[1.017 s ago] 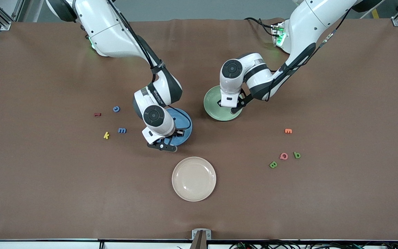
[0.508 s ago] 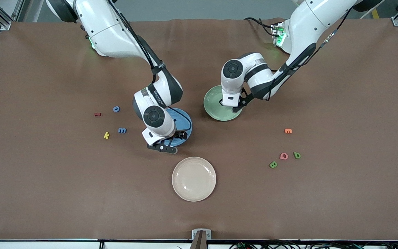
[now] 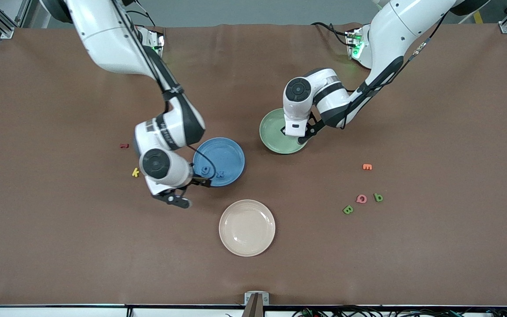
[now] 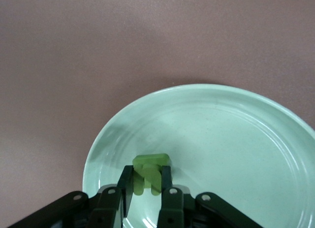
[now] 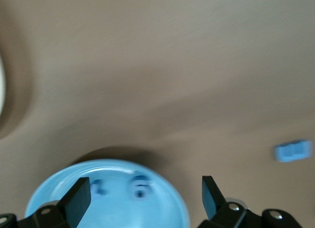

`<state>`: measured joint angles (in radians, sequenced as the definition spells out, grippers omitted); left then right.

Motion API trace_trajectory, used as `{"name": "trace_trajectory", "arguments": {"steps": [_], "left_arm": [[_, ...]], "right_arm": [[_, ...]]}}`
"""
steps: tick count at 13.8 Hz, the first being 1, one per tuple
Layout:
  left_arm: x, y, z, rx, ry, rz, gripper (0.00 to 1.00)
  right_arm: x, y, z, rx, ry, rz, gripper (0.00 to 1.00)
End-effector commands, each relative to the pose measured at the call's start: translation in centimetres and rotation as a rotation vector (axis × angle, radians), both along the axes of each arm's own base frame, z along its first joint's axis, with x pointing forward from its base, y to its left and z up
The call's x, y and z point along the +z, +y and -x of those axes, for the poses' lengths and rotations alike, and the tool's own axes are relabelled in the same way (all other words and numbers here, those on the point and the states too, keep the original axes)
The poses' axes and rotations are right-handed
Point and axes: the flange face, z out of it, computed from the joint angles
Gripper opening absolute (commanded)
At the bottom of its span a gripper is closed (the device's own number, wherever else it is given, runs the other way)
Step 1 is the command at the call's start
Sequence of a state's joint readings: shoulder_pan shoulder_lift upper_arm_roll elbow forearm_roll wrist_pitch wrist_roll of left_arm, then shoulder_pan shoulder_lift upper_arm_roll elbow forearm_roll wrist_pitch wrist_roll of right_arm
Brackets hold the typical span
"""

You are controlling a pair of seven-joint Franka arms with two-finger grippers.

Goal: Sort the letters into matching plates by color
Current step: 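Grasp green B with the left gripper while the right gripper grasps blue m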

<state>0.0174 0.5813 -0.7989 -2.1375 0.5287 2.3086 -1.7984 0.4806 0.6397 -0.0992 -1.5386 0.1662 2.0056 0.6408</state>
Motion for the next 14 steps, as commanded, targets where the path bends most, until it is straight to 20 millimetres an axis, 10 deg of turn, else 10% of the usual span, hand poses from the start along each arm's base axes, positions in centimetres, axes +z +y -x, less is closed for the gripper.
{"name": "trace_trajectory", "arguments": {"steps": [1,3,10,14], "left_arm": [[-0.2,0.4,-0.4,0.018,-0.010,-0.008,0.44],[0.3,0.1,-1.1,0.041,-0.022,0.001,1.00],[4.2,-1.6,-5.0,0.110,-0.089,0.062,1.00],[7.2,1.4,-10.2,0.050,-0.157,0.097,1.00]], "right_arm": [[1.4,-4.0,0.4,0.052,0.029,-0.015,1.00],[1.5,-5.7,1.1,0.110,0.026,0.037,1.00],[-1.2,-14.1,4.8,0.225,-0.068,-0.004,1.00],[-5.3,-16.4,7.2,0.257,-0.148,-0.007,1.00]]}}
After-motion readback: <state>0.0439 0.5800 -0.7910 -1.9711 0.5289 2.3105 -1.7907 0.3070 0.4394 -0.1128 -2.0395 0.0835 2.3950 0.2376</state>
